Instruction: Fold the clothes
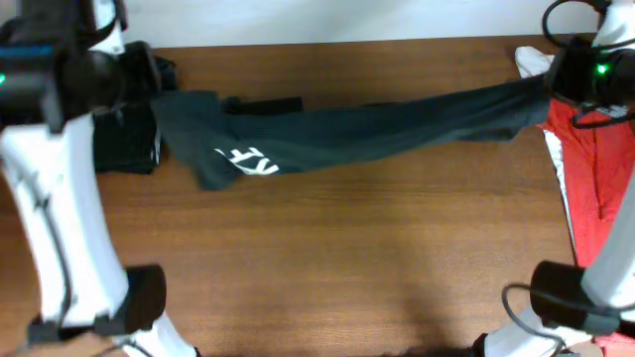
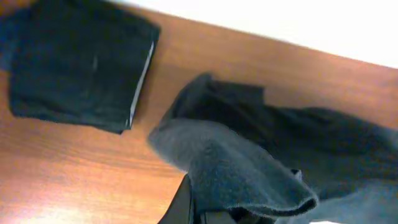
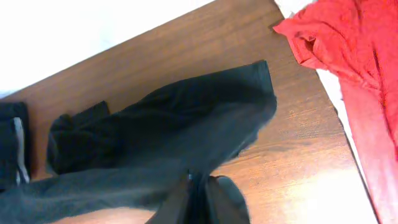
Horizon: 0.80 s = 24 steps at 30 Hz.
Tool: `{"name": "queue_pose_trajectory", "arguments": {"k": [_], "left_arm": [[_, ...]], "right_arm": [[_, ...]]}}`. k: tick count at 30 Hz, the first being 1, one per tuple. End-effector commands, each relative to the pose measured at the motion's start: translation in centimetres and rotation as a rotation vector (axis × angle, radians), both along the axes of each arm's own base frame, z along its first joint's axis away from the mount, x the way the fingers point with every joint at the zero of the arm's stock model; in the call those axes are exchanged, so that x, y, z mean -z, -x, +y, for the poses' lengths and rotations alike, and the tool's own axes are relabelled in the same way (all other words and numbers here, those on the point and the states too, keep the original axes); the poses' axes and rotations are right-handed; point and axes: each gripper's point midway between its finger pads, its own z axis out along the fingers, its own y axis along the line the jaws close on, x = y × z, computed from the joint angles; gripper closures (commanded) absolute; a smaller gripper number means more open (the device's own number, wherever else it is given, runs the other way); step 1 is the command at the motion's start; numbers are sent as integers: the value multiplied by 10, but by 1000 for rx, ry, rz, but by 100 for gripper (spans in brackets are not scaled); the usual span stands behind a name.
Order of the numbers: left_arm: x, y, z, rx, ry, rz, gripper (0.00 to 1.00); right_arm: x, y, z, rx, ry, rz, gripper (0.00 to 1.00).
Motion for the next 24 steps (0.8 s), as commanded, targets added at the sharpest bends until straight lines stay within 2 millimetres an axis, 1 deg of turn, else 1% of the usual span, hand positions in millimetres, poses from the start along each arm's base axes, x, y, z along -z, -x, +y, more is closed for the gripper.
{"name": "queue_pose_trajectory", "arguments": {"k": [1,2,3,5,7,8,9,10,11,12,13,14,15,16,17,18,19,20,21,22,23,24], "left_arm": [[-39,47,-5,7,31,-101,99],[-32,59,-11,26,54,-69,99],[-22,70,-13,32,65,-28,99],[4,92,-13,29,69,66,99],[26,111,-14,24,74,139,99],[40,123,-14,22,76,183,99],[53,132,-14,21,77,225,99],[65,141,-15,19,78,265,98],[80,149,-15,17,79,315,89],[96,155,-14,13,78,369,86],[114,158,-13,8,74,427,81],[121,159,-13,7,74,444,79],[132,157,-13,7,75,464,77],[143,155,-12,5,72,476,74],[153,151,-11,2,67,484,62],[164,148,-9,-4,55,490,56],[168,147,-8,-6,50,494,47],[172,147,-8,-7,49,499,43],[172,146,-8,-7,48,495,27],[172,145,-8,-7,48,490,22],[172,145,-8,-7,48,489,21],[172,145,-8,-6,48,489,21]], "right_arm": [[-16,40,9,-5,7,-32,85],[-3,51,12,-5,-3,17,86],[11,61,14,-5,-13,69,89],[41,79,17,-12,-26,171,92],[61,91,18,-7,-35,237,96],[68,96,19,-7,-42,262,96],[75,100,21,-10,-49,286,96],[83,105,25,-20,-59,315,88],[94,110,30,-36,-68,353,83],[107,114,37,-64,-71,402,81],[125,117,45,-98,-75,455,81],[135,117,51,-119,-79,477,81],[149,117,61,-152,-93,500,80],[166,116,73,-195,-108,521,62],[184,115,85,-238,-114,539,30],[206,116,100,-284,-121,559,13],[218,117,106,-287,-125,573,11],[240,117,117,-285,-129,596,10],[260,116,126,-282,-131,612,11],[273,117,133,-276,-134,632,11],[287,120,141,-279,-132,654,14],[298,121,148,-286,-128,668,15]]}}
